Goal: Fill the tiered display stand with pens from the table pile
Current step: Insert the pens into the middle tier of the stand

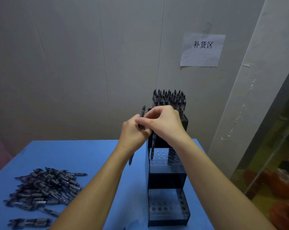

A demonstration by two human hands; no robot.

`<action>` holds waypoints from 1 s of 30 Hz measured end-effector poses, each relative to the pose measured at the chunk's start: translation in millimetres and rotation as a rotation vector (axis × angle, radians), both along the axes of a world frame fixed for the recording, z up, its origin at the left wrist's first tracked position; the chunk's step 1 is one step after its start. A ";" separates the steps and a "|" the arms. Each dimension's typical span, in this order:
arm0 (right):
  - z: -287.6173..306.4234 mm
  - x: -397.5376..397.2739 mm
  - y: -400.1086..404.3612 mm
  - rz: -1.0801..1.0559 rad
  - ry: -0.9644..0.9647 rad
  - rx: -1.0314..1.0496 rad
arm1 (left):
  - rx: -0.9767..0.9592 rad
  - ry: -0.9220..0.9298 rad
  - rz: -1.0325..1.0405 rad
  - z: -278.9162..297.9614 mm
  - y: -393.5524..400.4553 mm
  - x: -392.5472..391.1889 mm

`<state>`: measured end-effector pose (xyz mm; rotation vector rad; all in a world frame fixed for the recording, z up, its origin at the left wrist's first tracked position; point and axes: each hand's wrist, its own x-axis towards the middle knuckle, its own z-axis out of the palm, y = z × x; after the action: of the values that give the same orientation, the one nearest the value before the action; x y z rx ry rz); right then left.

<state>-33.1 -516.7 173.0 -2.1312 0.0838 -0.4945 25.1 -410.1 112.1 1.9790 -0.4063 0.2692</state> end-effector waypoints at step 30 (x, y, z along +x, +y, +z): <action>-10.5 -3.7 -19.9 -0.129 -0.094 0.537 | 0.094 0.065 -0.003 -33.1 -7.2 -9.1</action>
<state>-36.8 -536.7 162.5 -1.5815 0.2706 -0.5730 15.9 -417.2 79.0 2.0733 -0.3857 0.1866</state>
